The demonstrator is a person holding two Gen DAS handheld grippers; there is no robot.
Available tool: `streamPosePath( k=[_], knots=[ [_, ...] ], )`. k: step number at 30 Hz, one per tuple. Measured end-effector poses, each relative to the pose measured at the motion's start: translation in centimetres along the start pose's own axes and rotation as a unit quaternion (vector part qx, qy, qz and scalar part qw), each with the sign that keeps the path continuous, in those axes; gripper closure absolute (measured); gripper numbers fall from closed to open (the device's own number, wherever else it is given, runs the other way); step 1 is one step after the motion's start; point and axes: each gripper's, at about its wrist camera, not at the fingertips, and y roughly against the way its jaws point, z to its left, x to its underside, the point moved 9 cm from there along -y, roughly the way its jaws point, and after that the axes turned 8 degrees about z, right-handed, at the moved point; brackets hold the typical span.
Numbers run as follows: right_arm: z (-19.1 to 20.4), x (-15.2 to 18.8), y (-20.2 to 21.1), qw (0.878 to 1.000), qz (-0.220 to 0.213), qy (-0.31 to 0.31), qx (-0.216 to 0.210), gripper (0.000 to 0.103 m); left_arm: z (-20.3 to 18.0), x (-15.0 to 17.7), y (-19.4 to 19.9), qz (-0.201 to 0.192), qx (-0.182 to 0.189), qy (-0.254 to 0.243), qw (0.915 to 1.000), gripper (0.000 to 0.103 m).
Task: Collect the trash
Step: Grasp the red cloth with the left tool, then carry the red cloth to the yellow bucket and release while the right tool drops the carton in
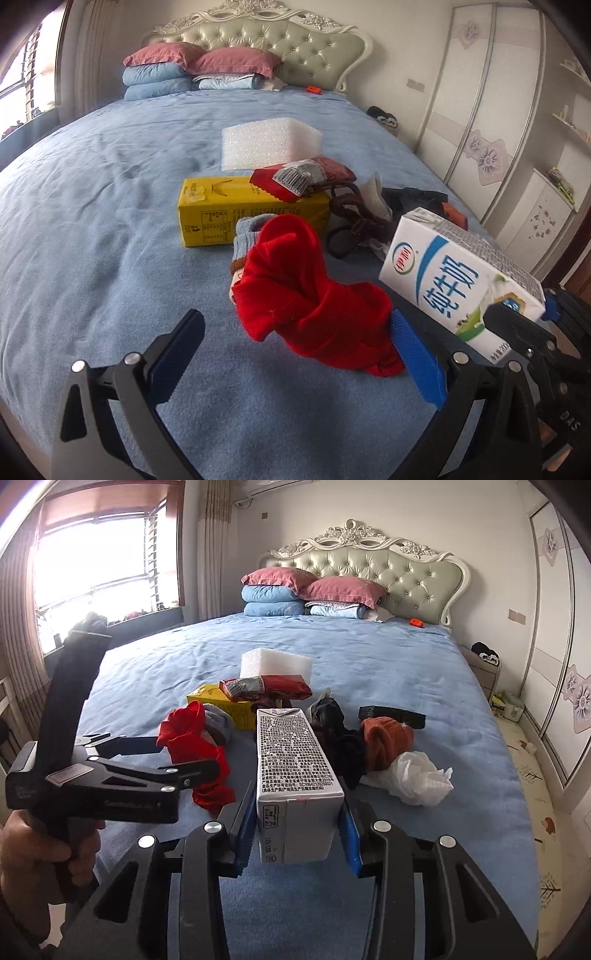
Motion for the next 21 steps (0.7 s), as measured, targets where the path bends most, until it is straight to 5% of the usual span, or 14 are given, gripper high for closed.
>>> streamPosePath(
  k=[4,8,21],
  knots=[
    [0.2,0.3,-0.5,1.0,0.005,0.002,-0.006,0.065,-0.4,-0.3,-0.6,0.006,0.003,0.005,1.0,0.018],
    [0.3,0.4,-0.6,1.0,0.001,0.001,-0.009,0.066,-1.2,0.0,-0.7,0.012,0.05,0.007,0.9987,0.054],
    [0.5,-0.2,2.2,0.999,-0.047,-0.004,0.006,0.066,-1.3,0.5,5.0,-0.067,0.086,-0.008,0.994,0.061]
  ],
)
